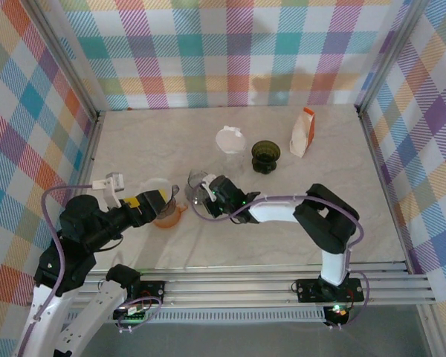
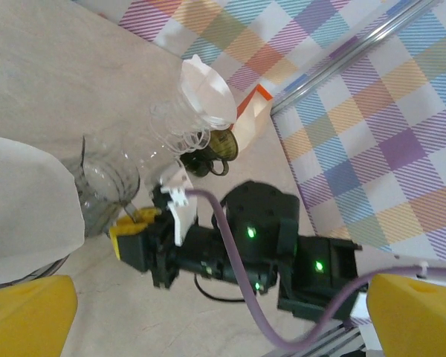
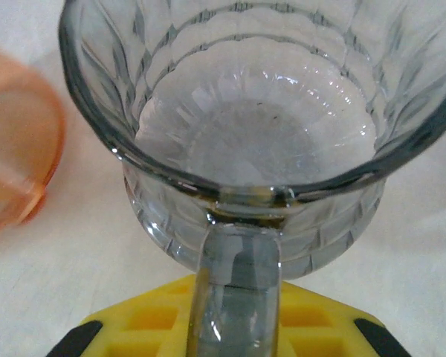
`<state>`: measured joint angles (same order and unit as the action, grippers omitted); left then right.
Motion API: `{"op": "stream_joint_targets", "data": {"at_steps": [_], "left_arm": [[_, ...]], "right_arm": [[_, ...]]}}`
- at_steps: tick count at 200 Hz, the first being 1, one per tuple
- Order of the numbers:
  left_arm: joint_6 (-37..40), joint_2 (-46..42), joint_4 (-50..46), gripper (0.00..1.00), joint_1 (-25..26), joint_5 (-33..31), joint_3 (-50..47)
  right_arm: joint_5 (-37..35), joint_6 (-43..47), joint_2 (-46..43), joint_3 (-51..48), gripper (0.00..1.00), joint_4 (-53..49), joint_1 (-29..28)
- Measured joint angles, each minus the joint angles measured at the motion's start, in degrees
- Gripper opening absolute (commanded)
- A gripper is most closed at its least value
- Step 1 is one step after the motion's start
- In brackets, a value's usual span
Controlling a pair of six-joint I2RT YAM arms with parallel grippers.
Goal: Place the coffee filter in the dripper
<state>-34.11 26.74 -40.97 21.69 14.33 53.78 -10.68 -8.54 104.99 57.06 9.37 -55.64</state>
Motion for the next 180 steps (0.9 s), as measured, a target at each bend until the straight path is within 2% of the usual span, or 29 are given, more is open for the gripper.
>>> {"op": "stream_joint_targets", "data": {"at_steps": [66,112,144,165,180], "left_arm": [[-1.51,-0.85,0.22,1.00,0.00,0.07,-1.42],[-2.60,-1.60,0.66,1.00,0.00,0.22,-3.41],[-2.78,-1.60,0.63,1.00,0.00,0.22,-3.87],[-2.99,-1.60,0.68,1.00,0.00,0.22,-4.02],[-3.23,-1.57,0.68,1.00,0.00,0.22,-4.15]], "right_arm": [[-8.68,-6.69,-20.13,-18.53,0.19,-6.10,-8.68],[-15.13,-14.25,-32.59,-26.47,0.21,-13.88,-15.19],[-18.93,-20.06,-37.51,-29.38,0.23,-20.00,-18.78],[-20.85,-22.80,-38.47,-29.83,0.30,-22.21,-20.15],[-21.73,-24.24,-38.58,-29.90,0.44,-22.82,-20.48]]}}
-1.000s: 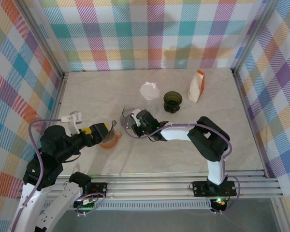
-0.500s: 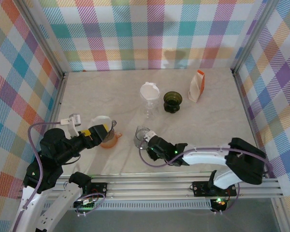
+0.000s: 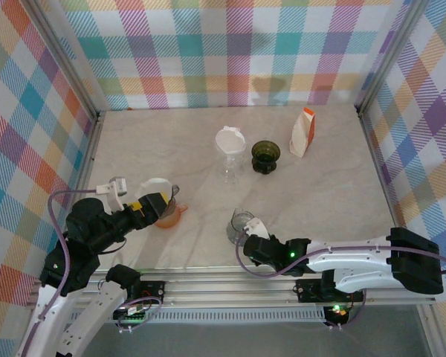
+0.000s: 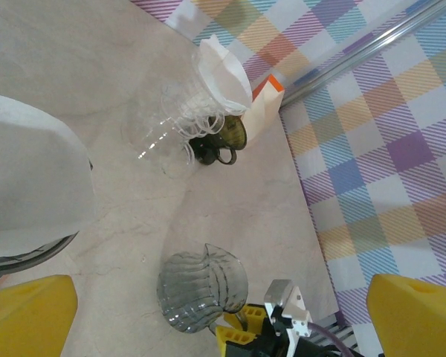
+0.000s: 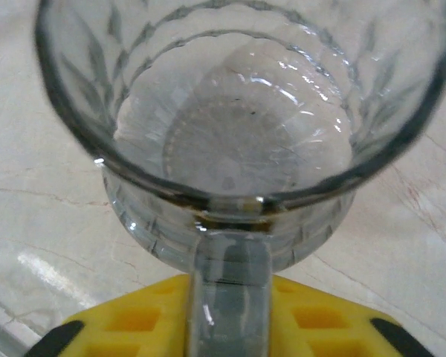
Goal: Place the coffee filter in the dripper
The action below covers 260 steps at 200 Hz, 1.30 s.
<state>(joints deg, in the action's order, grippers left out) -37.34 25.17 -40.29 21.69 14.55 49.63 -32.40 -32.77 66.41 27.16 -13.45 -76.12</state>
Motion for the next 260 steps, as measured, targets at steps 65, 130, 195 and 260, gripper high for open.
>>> {"op": "stream_joint_targets", "data": {"at_steps": [65,130,195,260], "left_arm": [[-0.61,0.00,0.07,1.00,0.00,-0.02,-0.17],[-0.63,-0.02,0.44,1.00,0.00,0.00,-0.52],[-0.96,0.00,1.75,1.00,0.00,0.02,-0.74],[-1.03,0.68,2.95,1.00,0.00,0.48,-0.76]], "right_arm": [[-1.38,-1.29,-4.68,0.00,0.70,-1.25,-0.09],[-0.72,-0.39,-13.07,9.49,0.74,-5.95,8.74],[15.10,5.53,3.15,21.31,0.68,-6.38,44.24],[25.20,13.81,26.40,29.55,0.62,-0.11,50.97]]}}
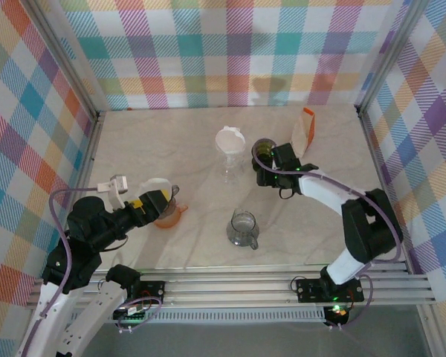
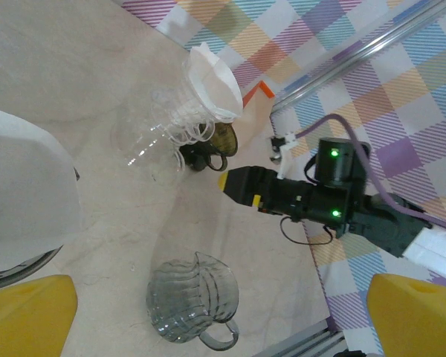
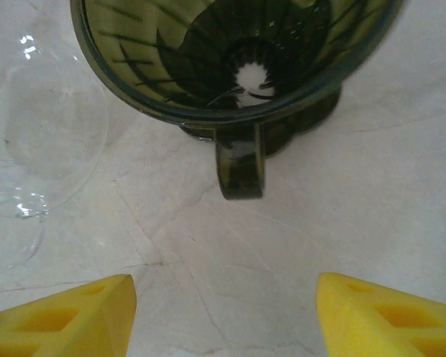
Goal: Place the coffee filter in the dripper
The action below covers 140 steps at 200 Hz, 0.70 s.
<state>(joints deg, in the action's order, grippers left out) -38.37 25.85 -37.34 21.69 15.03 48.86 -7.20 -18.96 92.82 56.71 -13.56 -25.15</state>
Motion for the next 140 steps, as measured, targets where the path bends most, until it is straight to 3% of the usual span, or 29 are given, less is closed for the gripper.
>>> {"op": "stream_joint_targets", "data": {"at_steps": [72,140], "left_arm": [[0.02,0.92,0.07,1.00,0.00,0.44,-0.07],[0.02,1.44,0.09,1.00,0.00,0.55,-1.09]], "right_arm": [[-1.92,4.07,5.25,1.53,0.52,7.63,0.07],[-5.90,6.54,8.87,4.04,0.22,8.85,0.07]]}}
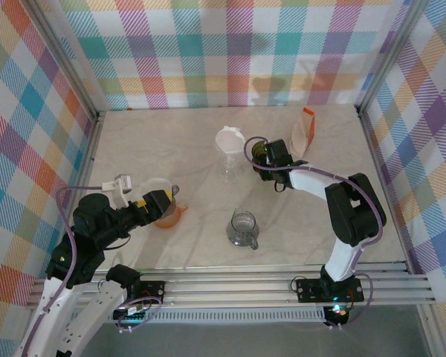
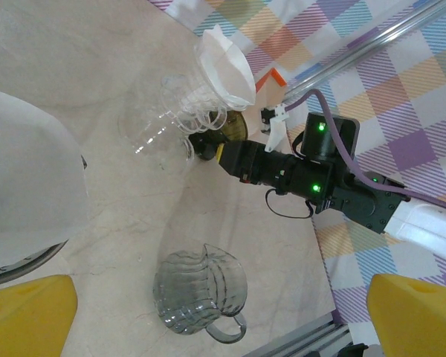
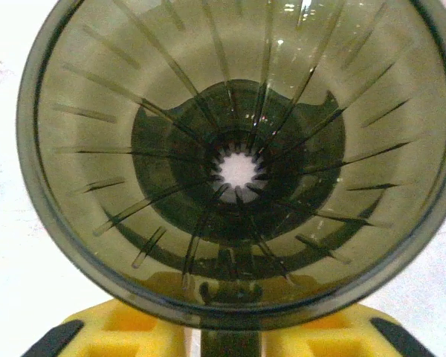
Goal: Place the coffee filter in the dripper
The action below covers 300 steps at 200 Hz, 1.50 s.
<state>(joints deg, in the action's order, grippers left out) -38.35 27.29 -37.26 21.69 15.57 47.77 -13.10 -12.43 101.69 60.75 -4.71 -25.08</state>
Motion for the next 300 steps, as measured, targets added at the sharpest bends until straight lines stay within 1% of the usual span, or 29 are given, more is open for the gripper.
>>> {"op": "stream_joint_targets", "data": {"at_steps": [22,40,68,90,117,131,148,170,210,230,254,282,300], "left_arm": [[0.00,0.00,-0.02,1.00,0.00,0.00,0.00],[-0.02,0.00,-0.02,1.00,0.00,0.02,0.00],[0.00,-0.02,-0.02,1.00,0.00,0.02,0.00],[-0.02,0.00,-0.09,1.00,0.00,-0.02,0.02],[-0.07,0.26,-0.17,1.00,0.00,-0.13,0.24],[-0.26,0.66,-0.26,1.00,0.00,-0.04,0.63],[-0.68,0.76,-0.15,1.00,0.00,0.15,0.90],[-0.90,0.72,-0.17,1.00,0.00,0.48,1.20],[-0.87,-0.39,-0.26,1.00,0.00,0.42,1.60],[-0.87,-0.52,-0.24,1.00,0.00,0.42,1.60],[-0.90,-0.52,-0.22,1.00,0.00,0.42,1.57],[-0.90,-0.52,-0.22,1.00,0.00,0.42,1.57],[-0.87,-0.52,-0.22,1.00,0.00,0.42,1.57]], "right_arm": [[-0.57,0.76,-0.07,-0.17,0.15,0.72,0.00],[-0.72,0.92,-1.31,-1.40,0.13,0.68,0.00],[-1.40,0.39,-6.47,-4.17,0.10,-2.14,0.00],[-2.54,-0.92,-12.81,-6.32,0.10,-5.42,-0.42],[-3.45,-2.95,-23.23,-9.55,0.10,-10.43,-1.38],[-3.82,-3.72,-28.92,-10.64,0.10,-13.51,-2.89],[-4.24,-4.66,-35.56,-11.17,0.10,-17.64,-6.16],[-4.20,-5.14,-42.86,-11.17,0.10,-22.75,-12.59],[-1.33,-5.38,-50.40,-11.19,0.09,-30.51,-25.57],[-0.98,-5.77,-51.01,-11.19,0.09,-33.05,-31.54],[-1.90,-6.27,-48.76,-11.19,0.09,-35.10,-37.24],[-4.85,-6.75,-44.92,-11.28,0.10,-35.87,-41.62],[-6.99,-7.04,-44.19,-11.39,0.10,-36.24,-43.10]]}}
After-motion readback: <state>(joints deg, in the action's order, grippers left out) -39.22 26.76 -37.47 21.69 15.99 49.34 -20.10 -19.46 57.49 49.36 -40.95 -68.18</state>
